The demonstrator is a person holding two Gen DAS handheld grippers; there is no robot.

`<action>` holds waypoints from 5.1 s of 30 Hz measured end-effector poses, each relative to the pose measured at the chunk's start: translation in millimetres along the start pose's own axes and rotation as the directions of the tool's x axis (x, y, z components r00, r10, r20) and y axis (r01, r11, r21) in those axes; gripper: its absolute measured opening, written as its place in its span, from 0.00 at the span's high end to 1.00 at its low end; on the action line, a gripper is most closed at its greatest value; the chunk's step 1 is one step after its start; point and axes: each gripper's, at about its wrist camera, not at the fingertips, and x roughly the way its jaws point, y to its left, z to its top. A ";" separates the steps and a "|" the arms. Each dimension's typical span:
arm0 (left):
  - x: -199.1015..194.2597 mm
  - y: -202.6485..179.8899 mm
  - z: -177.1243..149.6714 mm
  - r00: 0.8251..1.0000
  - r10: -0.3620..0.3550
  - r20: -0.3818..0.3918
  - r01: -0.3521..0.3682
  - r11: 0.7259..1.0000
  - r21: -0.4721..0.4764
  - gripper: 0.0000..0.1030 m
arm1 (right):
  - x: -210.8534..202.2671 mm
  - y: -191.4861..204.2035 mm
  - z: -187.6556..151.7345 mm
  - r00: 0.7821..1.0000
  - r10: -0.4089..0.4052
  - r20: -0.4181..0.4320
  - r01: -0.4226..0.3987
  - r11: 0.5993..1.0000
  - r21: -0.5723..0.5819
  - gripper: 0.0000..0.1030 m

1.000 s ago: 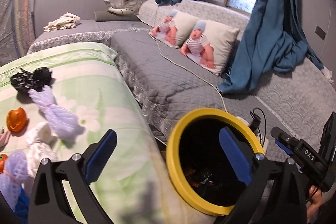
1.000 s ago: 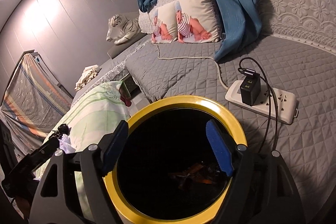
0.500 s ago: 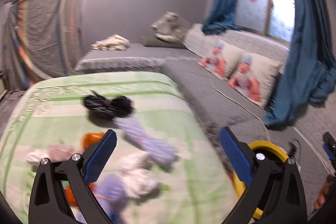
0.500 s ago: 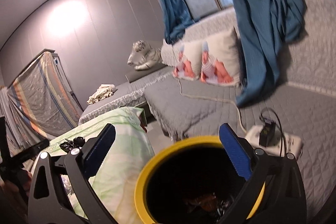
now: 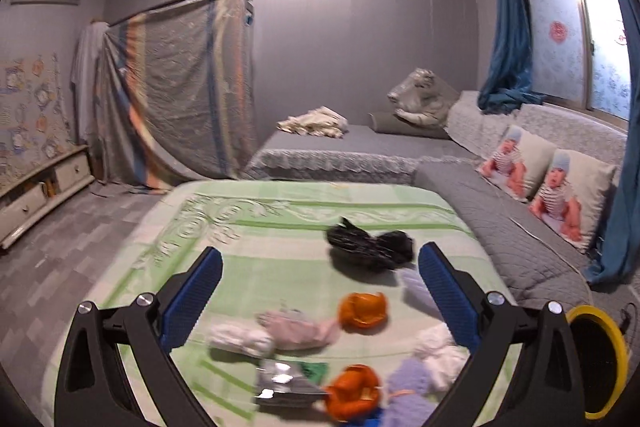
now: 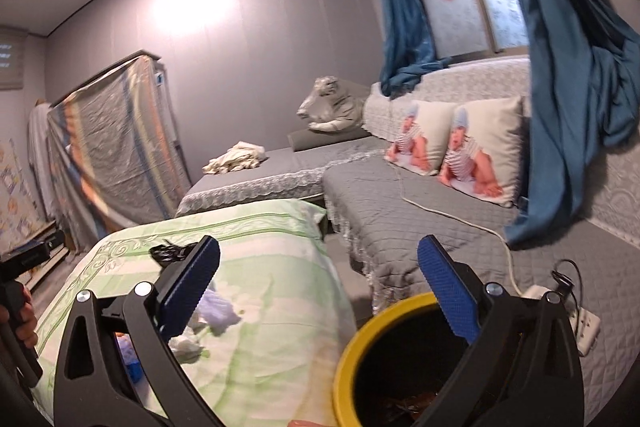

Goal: Collect trash
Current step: 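Move both grippers back over the remaining trash on the bed, then grasp the orange peel with the left gripper while the right gripper grasps the white tissue bundle, then carry the orange peel and tissue bundle over the yellow bin with both grippers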

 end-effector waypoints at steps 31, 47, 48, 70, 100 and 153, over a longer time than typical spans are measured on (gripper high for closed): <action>81.3 126.6 -62.3 0.983 -0.073 -0.166 0.058 0.994 -0.093 0.08 | 109.7 144.9 -54.0 0.885 0.304 -0.352 -0.364 0.924 -0.118 0.08; 147.8 25.9 -51.2 0.901 -0.279 -0.332 0.346 0.923 0.166 0.08 | 150.9 152.3 -86.8 0.778 0.359 -0.515 -0.442 0.896 -0.043 0.15; 154.0 19.8 -50.8 0.893 -0.286 -0.348 0.361 0.916 0.174 0.08 | 152.2 152.4 -88.5 0.773 0.356 -0.524 -0.443 0.896 -0.044 0.18; 223.1 -55.0 -63.3 0.796 -0.244 -0.555 0.473 0.822 0.318 0.23 | 193.5 151.6 -119.8 0.634 0.386 -0.670 -0.470 0.880 0.063 0.40; 208.4 -61.9 -63.3 0.787 -0.249 -0.564 0.489 0.810 0.325 0.82 | 188.5 147.6 -112.2 0.610 0.430 -0.665 -0.489 0.865 0.112 0.76; 23.3 -180.9 -3.2 0.709 -0.599 -0.373 0.687 0.706 0.173 0.82 | 10.8 -44.4 -7.7 0.916 0.293 -0.274 -0.245 0.949 0.198 0.76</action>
